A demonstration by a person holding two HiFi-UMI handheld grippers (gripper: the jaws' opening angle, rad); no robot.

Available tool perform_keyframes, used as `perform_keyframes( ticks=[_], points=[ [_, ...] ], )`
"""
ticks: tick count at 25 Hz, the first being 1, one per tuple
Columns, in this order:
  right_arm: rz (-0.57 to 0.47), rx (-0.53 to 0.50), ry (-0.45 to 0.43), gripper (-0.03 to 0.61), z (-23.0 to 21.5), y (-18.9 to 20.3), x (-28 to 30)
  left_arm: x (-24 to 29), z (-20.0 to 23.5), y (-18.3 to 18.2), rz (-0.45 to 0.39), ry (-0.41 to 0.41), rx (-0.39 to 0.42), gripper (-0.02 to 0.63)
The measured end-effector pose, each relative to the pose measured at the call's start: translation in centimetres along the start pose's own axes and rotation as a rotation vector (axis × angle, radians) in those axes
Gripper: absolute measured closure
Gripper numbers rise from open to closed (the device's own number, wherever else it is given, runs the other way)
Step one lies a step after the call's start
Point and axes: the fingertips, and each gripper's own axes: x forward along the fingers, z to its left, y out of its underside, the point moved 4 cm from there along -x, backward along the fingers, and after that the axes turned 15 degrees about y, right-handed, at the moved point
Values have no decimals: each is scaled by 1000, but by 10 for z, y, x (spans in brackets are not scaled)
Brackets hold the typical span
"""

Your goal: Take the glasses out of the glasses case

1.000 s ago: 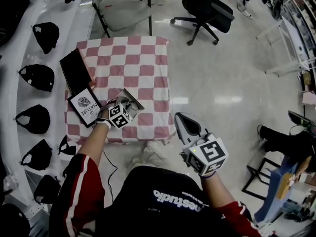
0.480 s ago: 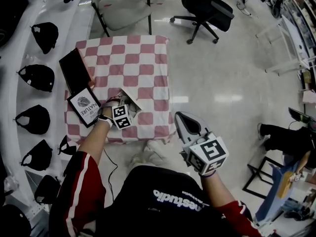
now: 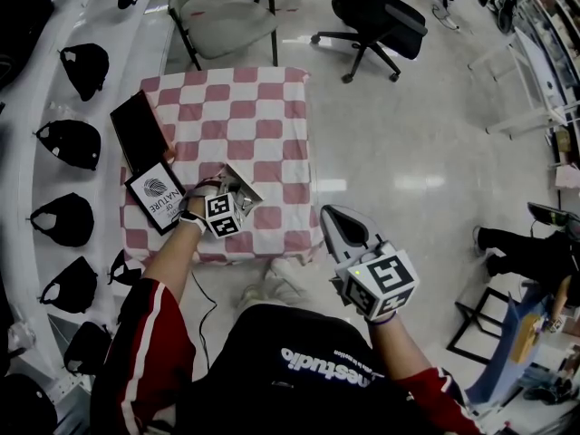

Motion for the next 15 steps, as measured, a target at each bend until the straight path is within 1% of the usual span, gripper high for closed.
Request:
perform_keyframes(
  ticks=[6, 10, 15],
  points=[
    [0, -3, 3, 575, 2, 1, -3, -5, 0, 3, -8, 8, -3, 609],
    [-1, -4, 2, 575, 3, 1, -3, -8, 3, 6, -1, 11, 19, 609],
    [-4, 2, -1, 575, 4, 0, -2, -8, 2, 11, -8, 53, 10, 606]
  ],
)
